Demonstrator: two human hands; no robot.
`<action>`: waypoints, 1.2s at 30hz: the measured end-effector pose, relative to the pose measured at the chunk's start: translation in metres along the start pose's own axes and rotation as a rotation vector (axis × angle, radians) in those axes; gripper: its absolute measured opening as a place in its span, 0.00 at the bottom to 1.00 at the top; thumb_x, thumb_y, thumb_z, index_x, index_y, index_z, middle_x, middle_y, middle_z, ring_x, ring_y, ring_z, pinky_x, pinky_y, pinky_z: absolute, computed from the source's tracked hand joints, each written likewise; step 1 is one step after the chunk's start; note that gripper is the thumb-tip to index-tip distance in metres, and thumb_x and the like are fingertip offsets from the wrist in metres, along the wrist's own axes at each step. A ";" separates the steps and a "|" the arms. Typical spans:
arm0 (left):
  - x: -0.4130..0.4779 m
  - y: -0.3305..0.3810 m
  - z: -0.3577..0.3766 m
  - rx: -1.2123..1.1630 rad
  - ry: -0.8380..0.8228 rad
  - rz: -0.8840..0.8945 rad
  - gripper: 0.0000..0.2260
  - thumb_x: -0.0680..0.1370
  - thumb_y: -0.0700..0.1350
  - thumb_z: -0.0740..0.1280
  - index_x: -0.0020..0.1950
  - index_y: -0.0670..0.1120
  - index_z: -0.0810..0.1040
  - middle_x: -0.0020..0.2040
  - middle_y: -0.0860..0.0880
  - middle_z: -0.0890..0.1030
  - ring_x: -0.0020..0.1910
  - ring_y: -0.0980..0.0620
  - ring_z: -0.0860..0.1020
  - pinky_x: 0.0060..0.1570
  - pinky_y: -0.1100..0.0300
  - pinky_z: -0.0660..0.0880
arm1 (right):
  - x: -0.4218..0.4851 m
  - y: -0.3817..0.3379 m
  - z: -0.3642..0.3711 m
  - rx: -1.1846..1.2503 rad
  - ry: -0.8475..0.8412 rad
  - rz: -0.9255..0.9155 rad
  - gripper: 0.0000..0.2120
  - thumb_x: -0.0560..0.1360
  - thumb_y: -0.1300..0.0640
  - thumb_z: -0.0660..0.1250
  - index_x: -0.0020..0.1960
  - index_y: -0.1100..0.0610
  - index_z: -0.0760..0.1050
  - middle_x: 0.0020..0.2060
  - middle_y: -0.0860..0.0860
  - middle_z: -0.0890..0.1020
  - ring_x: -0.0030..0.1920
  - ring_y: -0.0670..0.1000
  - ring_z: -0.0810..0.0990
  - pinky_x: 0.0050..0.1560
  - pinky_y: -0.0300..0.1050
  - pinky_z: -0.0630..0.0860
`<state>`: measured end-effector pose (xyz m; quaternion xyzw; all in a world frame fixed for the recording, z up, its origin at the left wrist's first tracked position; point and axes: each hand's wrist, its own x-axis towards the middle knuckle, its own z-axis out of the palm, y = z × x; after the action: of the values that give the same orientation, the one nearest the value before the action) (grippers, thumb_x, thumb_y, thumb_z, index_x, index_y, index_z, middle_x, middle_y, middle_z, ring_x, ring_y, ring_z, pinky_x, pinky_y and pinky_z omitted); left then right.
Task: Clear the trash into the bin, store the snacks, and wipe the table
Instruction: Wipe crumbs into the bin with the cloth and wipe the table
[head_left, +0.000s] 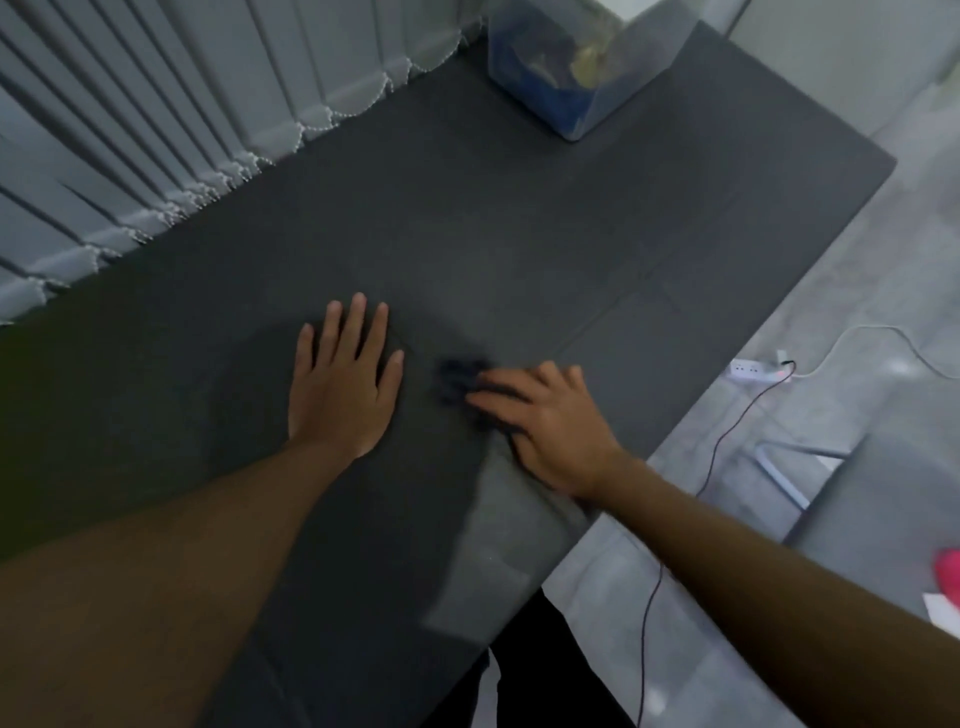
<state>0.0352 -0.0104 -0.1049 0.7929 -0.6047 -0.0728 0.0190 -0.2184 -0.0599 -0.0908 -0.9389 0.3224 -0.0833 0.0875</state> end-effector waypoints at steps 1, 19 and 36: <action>-0.001 0.001 0.000 0.005 -0.003 0.006 0.27 0.84 0.57 0.44 0.82 0.49 0.53 0.82 0.48 0.53 0.81 0.44 0.50 0.78 0.43 0.49 | 0.000 0.008 -0.003 -0.024 0.030 0.110 0.22 0.76 0.55 0.59 0.68 0.43 0.75 0.68 0.44 0.75 0.51 0.56 0.73 0.47 0.50 0.62; 0.011 0.073 -0.007 -0.065 -0.037 0.093 0.26 0.84 0.50 0.52 0.82 0.49 0.52 0.82 0.49 0.51 0.81 0.46 0.48 0.78 0.44 0.44 | -0.080 0.040 -0.019 0.035 0.165 0.585 0.23 0.76 0.56 0.60 0.69 0.45 0.74 0.69 0.48 0.74 0.56 0.56 0.70 0.52 0.50 0.63; 0.082 0.135 -0.005 -0.062 -0.038 0.159 0.26 0.84 0.52 0.50 0.82 0.50 0.52 0.82 0.49 0.50 0.81 0.46 0.47 0.78 0.44 0.45 | -0.066 0.055 -0.017 0.032 0.120 0.376 0.26 0.73 0.57 0.58 0.69 0.45 0.75 0.69 0.47 0.74 0.54 0.56 0.73 0.50 0.52 0.66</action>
<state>-0.0720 -0.1256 -0.0917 0.7397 -0.6636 -0.1051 0.0378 -0.3060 -0.0637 -0.0933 -0.8541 0.4952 -0.1263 0.0968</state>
